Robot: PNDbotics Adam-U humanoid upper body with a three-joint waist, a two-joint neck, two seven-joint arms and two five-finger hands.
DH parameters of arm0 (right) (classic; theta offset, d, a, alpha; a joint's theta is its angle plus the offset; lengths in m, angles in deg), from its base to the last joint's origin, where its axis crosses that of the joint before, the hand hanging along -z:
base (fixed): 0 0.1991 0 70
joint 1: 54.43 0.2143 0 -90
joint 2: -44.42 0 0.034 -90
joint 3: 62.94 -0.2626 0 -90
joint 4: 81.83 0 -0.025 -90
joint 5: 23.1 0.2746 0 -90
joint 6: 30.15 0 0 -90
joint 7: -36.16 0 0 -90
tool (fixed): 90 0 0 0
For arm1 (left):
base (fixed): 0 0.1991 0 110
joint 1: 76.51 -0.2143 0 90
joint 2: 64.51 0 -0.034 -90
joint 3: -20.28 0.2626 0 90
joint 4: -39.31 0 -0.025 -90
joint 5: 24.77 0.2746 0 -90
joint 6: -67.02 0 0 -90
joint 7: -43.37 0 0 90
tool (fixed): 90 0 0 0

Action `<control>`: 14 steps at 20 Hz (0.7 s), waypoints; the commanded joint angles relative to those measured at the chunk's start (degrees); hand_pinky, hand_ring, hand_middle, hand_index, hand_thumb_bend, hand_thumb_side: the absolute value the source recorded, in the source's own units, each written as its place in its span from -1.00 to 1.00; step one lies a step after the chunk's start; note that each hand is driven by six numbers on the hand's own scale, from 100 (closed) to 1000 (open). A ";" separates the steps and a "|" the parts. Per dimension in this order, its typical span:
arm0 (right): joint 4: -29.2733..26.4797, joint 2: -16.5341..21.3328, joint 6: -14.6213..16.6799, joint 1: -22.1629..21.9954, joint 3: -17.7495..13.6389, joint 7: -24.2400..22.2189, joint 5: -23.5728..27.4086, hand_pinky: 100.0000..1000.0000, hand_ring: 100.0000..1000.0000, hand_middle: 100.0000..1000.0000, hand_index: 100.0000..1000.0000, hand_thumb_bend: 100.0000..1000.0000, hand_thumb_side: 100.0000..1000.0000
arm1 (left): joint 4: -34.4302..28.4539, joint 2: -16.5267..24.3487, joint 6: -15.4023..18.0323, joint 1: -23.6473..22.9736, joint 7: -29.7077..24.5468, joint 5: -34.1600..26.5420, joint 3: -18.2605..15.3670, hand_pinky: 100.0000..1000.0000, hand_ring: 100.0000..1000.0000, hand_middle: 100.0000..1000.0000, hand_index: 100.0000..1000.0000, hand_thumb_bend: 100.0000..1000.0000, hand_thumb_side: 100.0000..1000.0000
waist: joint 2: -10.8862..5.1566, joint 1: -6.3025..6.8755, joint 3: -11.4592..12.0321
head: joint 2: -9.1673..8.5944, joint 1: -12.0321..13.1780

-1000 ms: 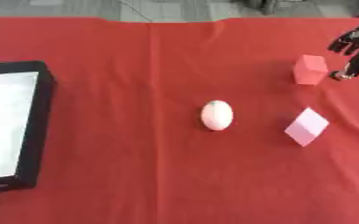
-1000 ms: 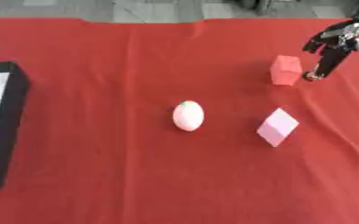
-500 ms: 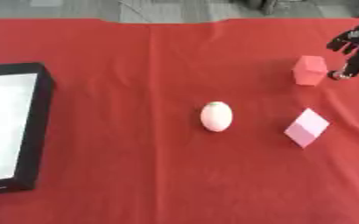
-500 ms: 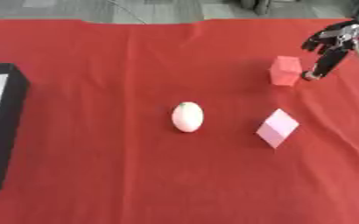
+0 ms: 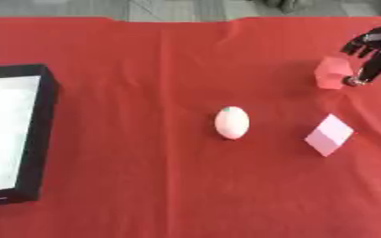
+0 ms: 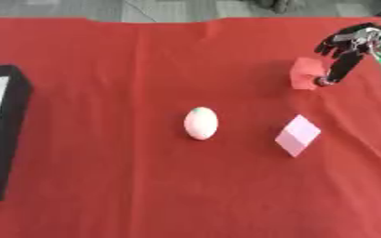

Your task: Pick up the objects with one hand, pass them to the other hand, and then place them into the box on the other side of the table.

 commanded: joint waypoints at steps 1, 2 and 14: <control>0.52 0.99 0.41 1.49 -0.45 0.31 -1.15 0.93 0.89 0.85 0.89 -0.52 -1.00 | -0.77 1.23 0.08 0.85 -0.28 -0.13 0.00 0.73 0.76 0.56 0.43 -0.44 0.48 | -0.89 0.10 0.03 | -0.93 -0.34; 0.69 0.84 0.49 1.64 -0.50 0.53 -1.37 0.93 0.89 0.85 0.89 -0.52 -1.00 | -0.81 1.24 0.08 0.86 -0.31 -0.15 0.03 0.73 0.76 0.56 0.43 -0.44 0.48 | -0.85 0.10 0.06 | -0.91 -0.40; 1.81 0.14 1.00 2.36 -0.42 0.93 -2.91 0.93 0.89 0.85 0.88 -0.50 -1.00 | -0.88 1.22 -0.02 0.96 -0.51 -0.20 0.18 0.74 0.77 0.56 0.43 -0.45 0.49 | -0.52 0.14 0.28 | -1.33 -0.74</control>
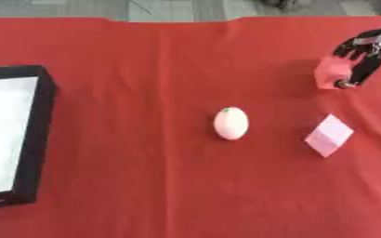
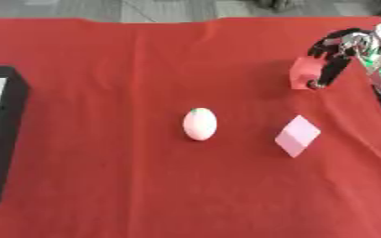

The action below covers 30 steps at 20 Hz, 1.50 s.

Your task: Pick up the objects with one hand, pass them to the other hand, and then place them into the box on the other side of the table.

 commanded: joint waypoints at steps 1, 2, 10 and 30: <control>0.19 1.22 0.02 1.18 -0.49 0.04 -0.55 0.93 0.89 0.85 0.88 -0.50 -1.00 | -0.88 1.21 0.10 0.87 -0.24 -0.13 0.17 0.74 0.77 0.56 0.43 -0.45 0.49 | -0.98 0.03 0.08 | -0.92 -0.32; 0.42 1.15 -0.07 1.24 -0.49 0.05 -0.69 0.94 0.89 0.85 0.88 -0.49 -1.00 | -0.87 1.20 0.08 0.89 -0.26 -0.14 0.19 0.74 0.77 0.56 0.43 -0.46 0.49 | -0.94 0.04 0.11 | -0.98 -0.35; 1.66 0.61 -0.85 1.53 -0.64 0.51 -1.62 0.93 0.88 0.85 0.88 -0.53 -1.00 | -0.95 1.03 -0.03 1.05 -0.47 -0.19 0.34 0.74 0.77 0.56 0.43 -0.46 0.50 | -0.49 0.08 0.50 | -1.22 -0.71; -0.74 1.24 -1.54 0.40 -1.46 7.42 4.18 0.82 0.69 0.44 0.45 -1.00 -1.00 | -0.80 1.24 -0.23 0.81 -0.71 -0.12 0.57 0.74 0.78 0.57 0.43 -0.49 0.51 | -0.89 0.05 0.15 | -1.01 -0.77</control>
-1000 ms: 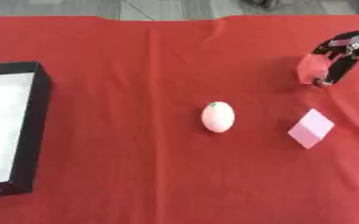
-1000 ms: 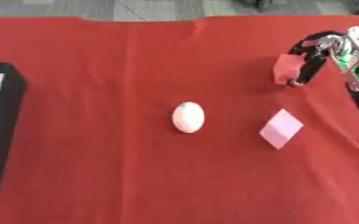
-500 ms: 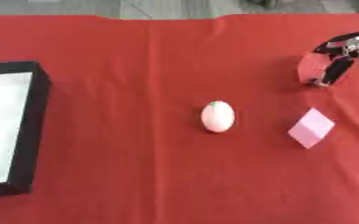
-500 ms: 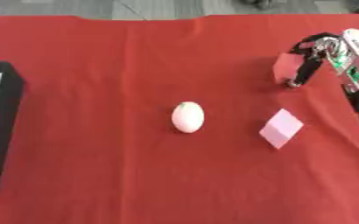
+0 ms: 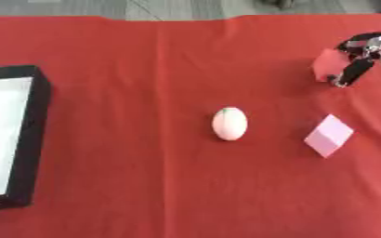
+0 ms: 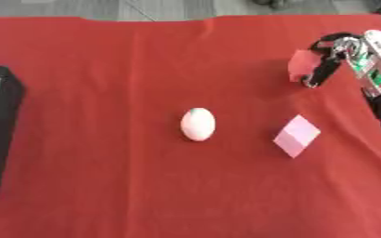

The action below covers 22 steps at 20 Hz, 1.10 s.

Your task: Pick up the objects with one hand, pass them to the other hand, and then place them into the box on the other side of the table.

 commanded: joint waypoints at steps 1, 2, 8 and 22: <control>-2.44 2.35 -0.28 0.04 -0.81 2.40 1.96 0.80 0.67 0.41 0.42 -1.00 -1.00 | -0.80 1.25 0.15 0.46 -0.08 0.08 -0.08 0.74 0.78 0.57 0.43 -0.49 0.51 | -1.70 -0.01 -0.13 | -0.54 0.14; -3.25 2.51 -0.52 -0.37 -0.95 3.25 2.56 0.79 0.65 0.40 0.40 -1.00 -1.00 | -0.81 1.25 0.17 0.47 -0.08 0.06 -0.08 0.74 0.78 0.57 0.43 -0.49 0.51 | -1.76 -0.01 -0.16 | -0.52 0.19; -14.01 2.48 -6.25 -5.93 -3.56 14.52 11.50 0.64 0.45 0.28 0.30 -1.00 -0.99 | -0.90 1.14 0.37 0.88 -0.02 0.02 -0.02 0.74 0.79 0.57 0.43 -0.50 0.51 | -2.12 0.40 -0.63 | -0.45 0.30; -39.43 -5.76 -12.50 -18.95 -4.55 39.55 35.52 0.42 0.22 0.25 0.28 -1.00 -0.11 | -0.67 8.02 1.81 4.71 -0.94 0.97 3.10 0.76 0.81 0.58 0.44 -0.51 0.32 | -3.31 1.50 -0.78 | -0.06 0.65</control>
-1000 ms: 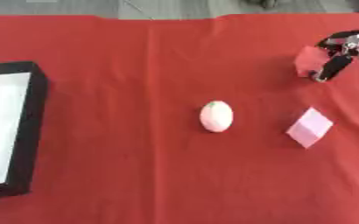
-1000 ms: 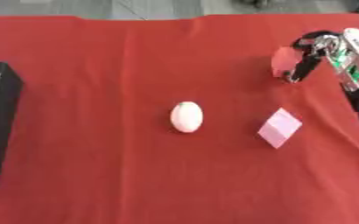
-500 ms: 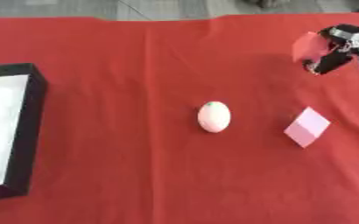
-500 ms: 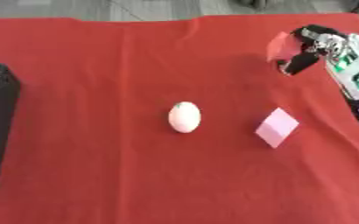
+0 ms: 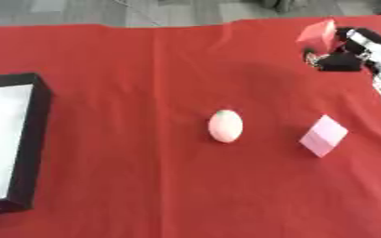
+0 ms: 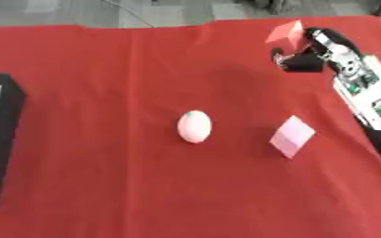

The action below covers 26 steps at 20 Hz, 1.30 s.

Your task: Pick up the objects with one hand, pass them to the other hand, and then place them into the box on the other side of the table.

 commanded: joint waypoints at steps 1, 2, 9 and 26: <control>-6.48 -1.93 0.06 -0.77 -0.18 4.91 3.37 0.42 0.22 0.25 0.29 -1.00 -0.10 | -0.70 4.06 0.88 1.57 -1.10 0.85 1.18 0.76 0.81 0.58 0.44 -0.51 0.30 | -1.81 0.13 0.03 | -0.07 0.22; -8.23 -2.97 0.21 -1.40 0.04 5.71 3.77 0.42 0.22 0.26 0.29 -1.00 -0.11 | -0.77 4.79 1.07 1.95 -1.47 1.21 1.61 0.76 0.82 0.58 0.44 -0.51 0.29 | -1.85 0.22 0.08 | 0.01 0.30; -15.96 -7.21 0.59 -3.36 3.36 7.28 2.39 0.41 0.22 0.26 0.29 -1.00 -0.09 | -1.65 10.65 1.12 4.70 -3.96 4.52 5.13 0.75 0.83 0.60 0.47 -0.56 0.28 | -2.39 0.47 0.33 | 1.36 1.29; -17.35 -14.07 1.15 2.04 17.03 2.96 -3.84 0.41 0.25 0.30 0.30 -1.00 -0.10 | -3.18 19.68 -1.28 11.79 -8.87 6.28 12.85 0.72 0.81 0.60 0.48 -0.61 0.27 | -4.20 0.70 0.17 | 3.42 1.65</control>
